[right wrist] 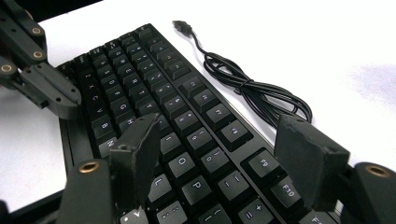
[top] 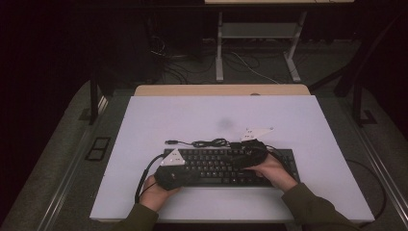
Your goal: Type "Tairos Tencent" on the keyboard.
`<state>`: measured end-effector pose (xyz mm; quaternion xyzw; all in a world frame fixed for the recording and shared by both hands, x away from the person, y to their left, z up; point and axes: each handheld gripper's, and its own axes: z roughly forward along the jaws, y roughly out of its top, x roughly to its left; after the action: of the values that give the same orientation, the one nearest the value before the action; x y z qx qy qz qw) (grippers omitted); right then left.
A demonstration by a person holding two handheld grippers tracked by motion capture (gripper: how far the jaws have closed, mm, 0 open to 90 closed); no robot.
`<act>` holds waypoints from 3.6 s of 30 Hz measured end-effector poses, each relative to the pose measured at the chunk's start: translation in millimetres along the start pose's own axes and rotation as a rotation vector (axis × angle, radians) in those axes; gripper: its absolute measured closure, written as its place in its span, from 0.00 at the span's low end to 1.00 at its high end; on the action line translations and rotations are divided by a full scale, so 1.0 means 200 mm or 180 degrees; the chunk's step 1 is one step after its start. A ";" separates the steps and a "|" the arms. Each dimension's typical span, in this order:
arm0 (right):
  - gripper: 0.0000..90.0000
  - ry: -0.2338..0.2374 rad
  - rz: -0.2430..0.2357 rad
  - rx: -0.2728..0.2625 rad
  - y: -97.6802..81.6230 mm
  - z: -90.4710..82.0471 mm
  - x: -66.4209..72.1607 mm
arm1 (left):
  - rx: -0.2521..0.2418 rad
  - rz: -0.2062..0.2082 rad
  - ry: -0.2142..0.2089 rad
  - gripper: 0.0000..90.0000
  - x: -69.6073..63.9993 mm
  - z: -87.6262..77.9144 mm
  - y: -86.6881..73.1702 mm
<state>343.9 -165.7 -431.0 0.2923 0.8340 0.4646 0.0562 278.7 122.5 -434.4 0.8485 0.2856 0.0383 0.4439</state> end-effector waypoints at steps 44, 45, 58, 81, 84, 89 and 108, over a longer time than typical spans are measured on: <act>0.35 -0.0009 -0.0017 0.0004 0.00 0.00 0.00 | 0.0034 -0.0012 0.0024 0.98 0.01 0.00 0.00; 0.35 -0.0008 -0.0014 0.0004 0.00 0.00 0.00 | 0.0020 -0.0026 0.0026 0.97 0.01 0.00 0.00; 0.38 -0.0025 0.0028 0.0015 -0.01 -0.02 0.00 | -0.0104 -0.0118 0.0100 0.76 0.05 -0.03 0.01; 0.77 -0.0088 0.0112 0.0105 -0.06 -0.10 0.01 | -0.0175 -0.0102 0.0241 0.43 0.11 0.01 0.05; 0.83 -0.0083 0.0111 0.0116 -0.07 -0.12 0.01 | -0.0174 -0.0102 0.0268 0.41 0.11 0.01 0.05; 0.92 -0.0039 0.0100 0.0125 -0.09 -0.14 0.02 | -0.0158 -0.0081 0.0289 0.38 0.12 0.02 0.06; 0.96 -0.0002 0.0140 0.0216 -0.16 -0.23 0.00 | -0.0127 -0.0026 0.0327 0.34 0.16 0.06 0.10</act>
<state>312.6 -213.3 -430.9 0.3124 0.8427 0.4370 0.0363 317.9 121.7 -432.4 0.8352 0.3106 0.0857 0.4456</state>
